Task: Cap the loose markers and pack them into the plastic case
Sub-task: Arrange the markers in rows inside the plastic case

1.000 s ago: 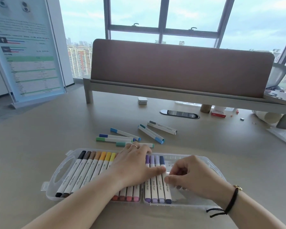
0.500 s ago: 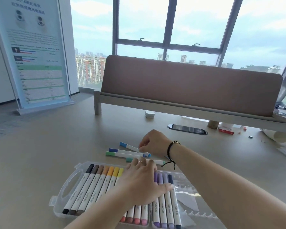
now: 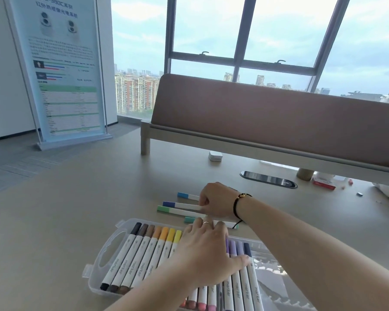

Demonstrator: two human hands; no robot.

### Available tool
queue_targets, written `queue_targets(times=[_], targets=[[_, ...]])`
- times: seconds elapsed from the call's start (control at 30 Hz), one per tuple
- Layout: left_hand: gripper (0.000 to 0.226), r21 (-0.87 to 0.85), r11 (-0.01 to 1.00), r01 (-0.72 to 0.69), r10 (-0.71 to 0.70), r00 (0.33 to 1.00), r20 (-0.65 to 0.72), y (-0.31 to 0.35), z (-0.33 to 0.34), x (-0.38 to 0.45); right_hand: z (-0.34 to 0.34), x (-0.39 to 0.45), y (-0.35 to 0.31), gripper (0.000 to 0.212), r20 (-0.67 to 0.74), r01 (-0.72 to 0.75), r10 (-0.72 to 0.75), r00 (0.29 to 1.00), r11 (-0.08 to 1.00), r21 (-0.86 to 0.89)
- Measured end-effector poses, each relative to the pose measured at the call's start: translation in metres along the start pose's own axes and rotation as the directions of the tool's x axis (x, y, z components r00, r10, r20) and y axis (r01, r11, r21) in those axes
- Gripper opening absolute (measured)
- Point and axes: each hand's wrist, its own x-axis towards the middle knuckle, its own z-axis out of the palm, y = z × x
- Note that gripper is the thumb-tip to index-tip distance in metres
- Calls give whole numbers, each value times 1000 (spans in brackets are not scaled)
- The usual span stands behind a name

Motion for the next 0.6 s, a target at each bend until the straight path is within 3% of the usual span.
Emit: queue_targets(times=[0.13, 0.23, 0.33, 0.47, 0.6], targets=[[64, -16, 1000, 4, -4, 1000, 5, 0, -2, -1, -13, -21, 18, 19, -118, 13, 4, 993, 990, 141], [61, -30, 1000, -3, 4, 1000, 8, 0, -4, -2, -20, -57, 43, 7, -223, -42, 124, 967, 940, 338], [62, -30, 1000, -5, 6, 1000, 25, 1, -5, -2, -12, -115, 64, 7, -177, -127, 281, 943, 796, 592], [55, -20, 999, -30, 30, 999, -21, 5, -8, 0, 7, -184, 70, 6, -64, -144, 371, 926, 506, 850], [51, -268, 955, -124, 111, 992, -62, 11, -7, -2, 20, -209, 64, 9, -60, -107, 379, 923, 405, 908]])
